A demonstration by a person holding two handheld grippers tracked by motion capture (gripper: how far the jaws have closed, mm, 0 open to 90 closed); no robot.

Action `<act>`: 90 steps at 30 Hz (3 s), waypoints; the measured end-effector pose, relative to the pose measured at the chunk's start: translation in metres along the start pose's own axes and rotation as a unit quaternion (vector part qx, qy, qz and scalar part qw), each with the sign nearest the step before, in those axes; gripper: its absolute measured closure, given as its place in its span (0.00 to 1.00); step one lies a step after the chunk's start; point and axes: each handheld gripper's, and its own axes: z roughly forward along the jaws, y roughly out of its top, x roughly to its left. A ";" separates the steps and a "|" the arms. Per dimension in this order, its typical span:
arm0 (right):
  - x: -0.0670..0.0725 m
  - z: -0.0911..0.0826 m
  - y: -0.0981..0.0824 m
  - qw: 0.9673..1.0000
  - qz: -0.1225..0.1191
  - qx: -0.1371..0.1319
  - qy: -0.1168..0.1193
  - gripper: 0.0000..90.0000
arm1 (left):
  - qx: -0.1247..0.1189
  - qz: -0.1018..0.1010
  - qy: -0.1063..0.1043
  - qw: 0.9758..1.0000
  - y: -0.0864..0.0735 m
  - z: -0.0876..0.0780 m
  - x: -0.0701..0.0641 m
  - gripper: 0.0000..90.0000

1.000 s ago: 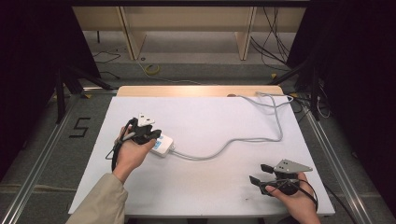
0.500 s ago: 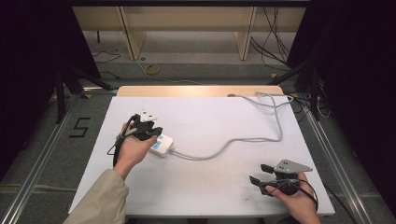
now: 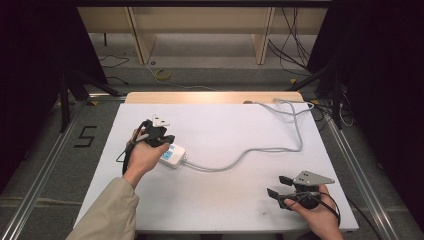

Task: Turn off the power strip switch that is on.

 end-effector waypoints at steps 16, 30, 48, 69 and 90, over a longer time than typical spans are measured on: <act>0.000 0.000 0.000 1.000 -0.003 0.001 0.000 0.36 | 0.014 0.007 0.000 1.000 0.006 0.004 -0.001 1.00; 0.000 0.001 0.000 1.000 -0.002 0.003 0.002 0.36 | 0.041 0.008 -0.006 0.999 0.007 0.013 0.001 1.00; 0.001 0.001 0.000 1.000 -0.003 0.003 0.002 0.36 | 0.052 0.012 -0.010 0.999 0.013 0.016 -0.001 1.00; 0.001 0.001 0.001 1.000 -0.004 0.003 0.004 0.36 | 0.079 0.019 -0.012 0.997 0.016 0.028 -0.002 1.00; 0.001 0.002 0.000 1.000 -0.002 0.005 0.006 0.36 | 0.117 0.016 0.009 0.993 0.011 0.046 0.010 1.00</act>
